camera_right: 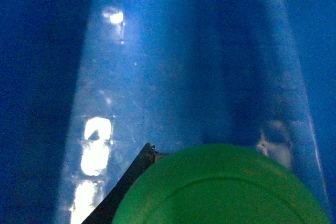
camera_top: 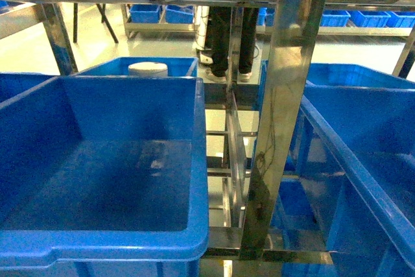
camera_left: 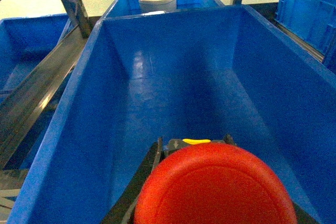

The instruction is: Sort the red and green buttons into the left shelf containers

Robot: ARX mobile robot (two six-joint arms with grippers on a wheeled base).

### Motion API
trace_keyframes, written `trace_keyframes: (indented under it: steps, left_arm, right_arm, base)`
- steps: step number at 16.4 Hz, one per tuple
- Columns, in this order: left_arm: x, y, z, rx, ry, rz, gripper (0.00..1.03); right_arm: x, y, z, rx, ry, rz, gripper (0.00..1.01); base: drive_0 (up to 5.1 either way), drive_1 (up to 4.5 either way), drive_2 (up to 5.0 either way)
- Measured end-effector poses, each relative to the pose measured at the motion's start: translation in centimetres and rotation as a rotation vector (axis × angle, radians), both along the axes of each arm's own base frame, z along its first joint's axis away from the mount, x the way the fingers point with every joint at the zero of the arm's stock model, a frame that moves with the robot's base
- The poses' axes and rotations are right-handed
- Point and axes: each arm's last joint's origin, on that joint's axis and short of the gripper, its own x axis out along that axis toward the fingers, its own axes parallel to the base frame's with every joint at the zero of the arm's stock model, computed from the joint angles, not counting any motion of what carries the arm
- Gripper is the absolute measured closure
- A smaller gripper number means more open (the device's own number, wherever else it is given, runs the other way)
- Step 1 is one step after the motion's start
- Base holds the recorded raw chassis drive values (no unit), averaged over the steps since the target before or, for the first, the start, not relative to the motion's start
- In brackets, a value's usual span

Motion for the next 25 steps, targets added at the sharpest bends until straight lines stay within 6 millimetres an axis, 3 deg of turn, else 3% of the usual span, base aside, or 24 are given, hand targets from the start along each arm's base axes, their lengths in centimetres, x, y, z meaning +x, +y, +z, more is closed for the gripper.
trace_keyframes:
  steps: [3,5,7,10,13,16,19,23,25]
  left_arm:
    - [0.0,0.0,0.0,0.0,0.0,0.0,0.77]
    - [0.0,0.0,0.0,0.0,0.0,0.0,0.77]
    - [0.0,0.0,0.0,0.0,0.0,0.0,0.77]
    - [0.0,0.0,0.0,0.0,0.0,0.0,0.77]
    - [0.0,0.0,0.0,0.0,0.0,0.0,0.77]
    - [0.0,0.0,0.0,0.0,0.001,0.0,0.77]
    - [0.0,0.0,0.0,0.0,0.0,0.0,0.77]
    - [0.2,0.2,-0.3,-0.006,0.016,-0.004,0.77]
    - [1.5,0.4,-1.1,-0.02,0.083,-0.028,0.77]
  right_arm:
    - [0.5,-0.1,-0.3,0.012,0.026,0.003,0.67]
    - [0.2,-0.2,1.1,-0.007,-0.054,0.001,0.45]
    - [-0.2,-0.1,1.8,-0.021,-0.102,0.004,0.34]
    - [-2.4,0.1,3.5,-0.037,-0.192,0.0,0.01]
    - [-5.8,1.0,5.5,-0.031,-0.294,0.029,0.03]
    - [-11.2,2.1,7.5,-0.07,-0.496,0.028,0.03]
    - [-15.0,3.2,7.0,-0.026,-0.534,0.039,0.03]
    - [-15.5,3.3,7.2,-0.03,-0.539,0.029,0.03]
    - [-15.5,3.3,7.2,-0.032,-0.543,0.03,0.03]
  base:
    - [-5.1,2.37,2.4]
    - [-5.1,2.37,2.4]
    - [-5.1,2.37,2.4]
    - [-5.1,2.37,2.4]
    - [-1.7,0.79,0.8]
    - [0.0,0.0,0.0]
    - [0.0,0.0,0.0]
    - [0.0,0.0,0.0]
    - [0.0,0.0,0.0]
